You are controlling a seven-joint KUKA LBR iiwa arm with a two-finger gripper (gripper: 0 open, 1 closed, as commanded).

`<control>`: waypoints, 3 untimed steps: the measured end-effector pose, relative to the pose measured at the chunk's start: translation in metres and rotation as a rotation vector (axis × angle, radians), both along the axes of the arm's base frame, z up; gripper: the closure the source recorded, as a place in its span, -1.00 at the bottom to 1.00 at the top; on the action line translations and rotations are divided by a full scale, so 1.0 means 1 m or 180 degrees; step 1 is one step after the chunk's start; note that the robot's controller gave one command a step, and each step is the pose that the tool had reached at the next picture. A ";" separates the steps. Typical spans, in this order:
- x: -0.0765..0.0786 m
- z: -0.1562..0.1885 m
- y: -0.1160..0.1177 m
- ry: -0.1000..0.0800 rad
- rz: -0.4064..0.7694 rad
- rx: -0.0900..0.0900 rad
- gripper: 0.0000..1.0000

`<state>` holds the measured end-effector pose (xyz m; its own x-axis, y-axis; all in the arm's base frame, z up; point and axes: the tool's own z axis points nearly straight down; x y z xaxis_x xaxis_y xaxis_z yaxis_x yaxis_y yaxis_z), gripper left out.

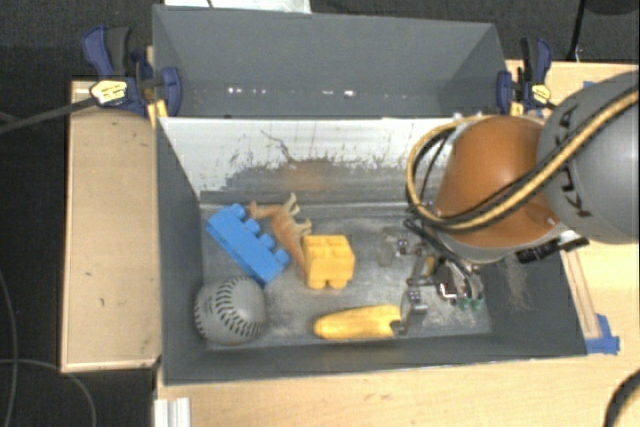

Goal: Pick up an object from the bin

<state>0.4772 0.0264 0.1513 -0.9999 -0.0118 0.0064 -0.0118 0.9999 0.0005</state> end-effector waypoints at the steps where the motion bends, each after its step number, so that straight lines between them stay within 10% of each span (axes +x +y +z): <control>1: 0.002 0.004 0.000 -0.0026 -0.0004 0.0001 -1.00; 3: 0.000 -0.037 0.041 -0.0023 0.0744 0.0002 -1.00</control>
Offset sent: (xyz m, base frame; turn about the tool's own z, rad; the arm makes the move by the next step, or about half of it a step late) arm -0.0010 0.0469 -0.0813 -0.2006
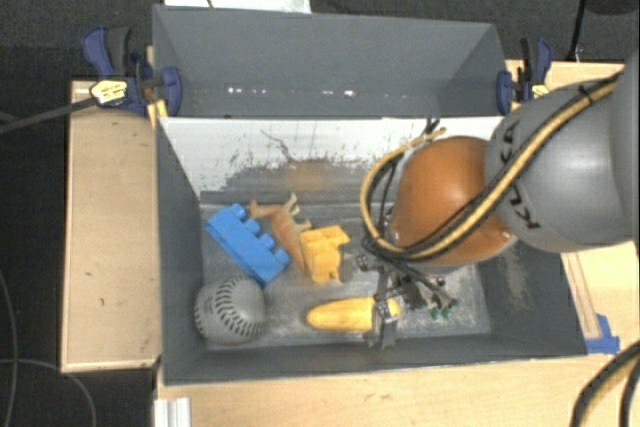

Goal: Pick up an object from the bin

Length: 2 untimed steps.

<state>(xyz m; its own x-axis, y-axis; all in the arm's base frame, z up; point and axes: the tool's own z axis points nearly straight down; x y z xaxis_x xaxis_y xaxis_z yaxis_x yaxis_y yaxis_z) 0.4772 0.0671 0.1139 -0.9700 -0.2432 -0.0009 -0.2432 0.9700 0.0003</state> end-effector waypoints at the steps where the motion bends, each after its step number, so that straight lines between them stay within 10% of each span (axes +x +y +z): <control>1: 0.001 0.005 0.003 -0.0002 0.0097 0.0000 -1.00; 2: 0.002 -0.044 0.016 -0.0040 -0.0001 0.0005 -1.00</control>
Offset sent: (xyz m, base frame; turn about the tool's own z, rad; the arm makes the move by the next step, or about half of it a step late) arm -0.0015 0.0159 -0.0439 -0.0010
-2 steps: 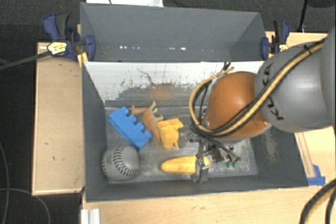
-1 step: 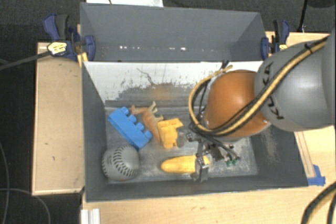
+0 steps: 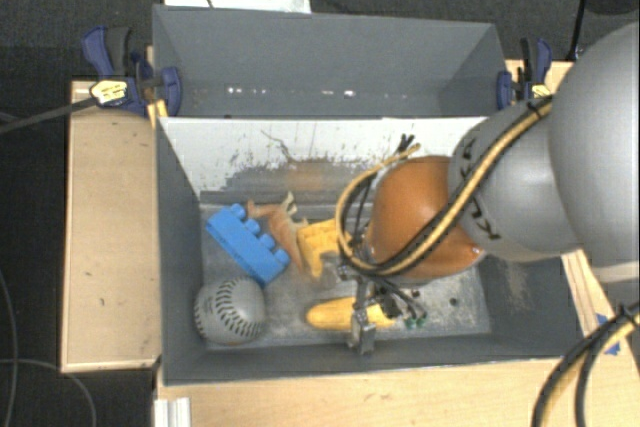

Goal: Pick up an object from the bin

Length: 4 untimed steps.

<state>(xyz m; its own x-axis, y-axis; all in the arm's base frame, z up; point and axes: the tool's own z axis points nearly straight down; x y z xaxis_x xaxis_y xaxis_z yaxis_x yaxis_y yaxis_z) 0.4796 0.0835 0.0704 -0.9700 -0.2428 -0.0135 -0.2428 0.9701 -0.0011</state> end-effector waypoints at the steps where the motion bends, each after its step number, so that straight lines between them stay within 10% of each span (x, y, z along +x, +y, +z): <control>1: -0.001 0.000 0.000 0.0026 -0.0065 0.0000 1.00; 4: -0.004 0.024 0.000 0.0068 -0.0070 -0.0009 1.00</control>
Offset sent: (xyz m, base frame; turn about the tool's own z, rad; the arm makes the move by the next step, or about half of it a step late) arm 0.0000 0.0000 0.0000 0.0000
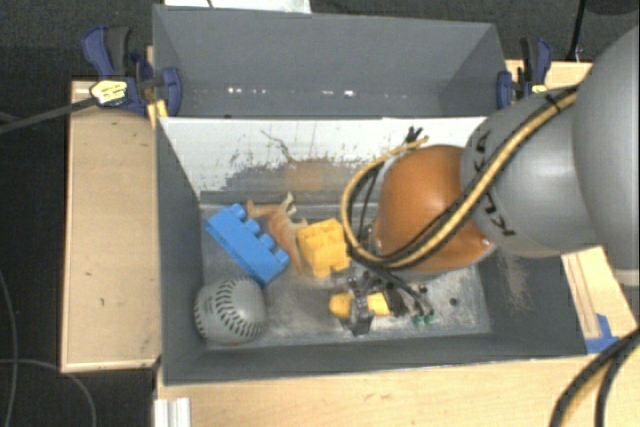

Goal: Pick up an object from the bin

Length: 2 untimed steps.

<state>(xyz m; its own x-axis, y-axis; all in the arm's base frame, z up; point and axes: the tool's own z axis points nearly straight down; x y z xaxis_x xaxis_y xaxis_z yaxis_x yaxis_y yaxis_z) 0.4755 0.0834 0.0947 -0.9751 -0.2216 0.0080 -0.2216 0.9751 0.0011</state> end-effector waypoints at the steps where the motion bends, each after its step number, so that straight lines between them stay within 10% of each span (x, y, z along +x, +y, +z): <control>1: 0.003 0.017 0.000 -0.0030 -0.0001 0.0004 1.00; 2: 0.002 0.029 0.000 -0.0031 0.0000 0.0004 1.00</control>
Offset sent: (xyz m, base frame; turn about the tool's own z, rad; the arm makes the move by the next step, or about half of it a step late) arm 0.0001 0.0000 0.0571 0.0000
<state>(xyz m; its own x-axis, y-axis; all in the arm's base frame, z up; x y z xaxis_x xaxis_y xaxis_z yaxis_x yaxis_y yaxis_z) 0.4779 0.0838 0.1234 -0.9752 -0.2214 -0.0017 -0.2214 0.9752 0.0002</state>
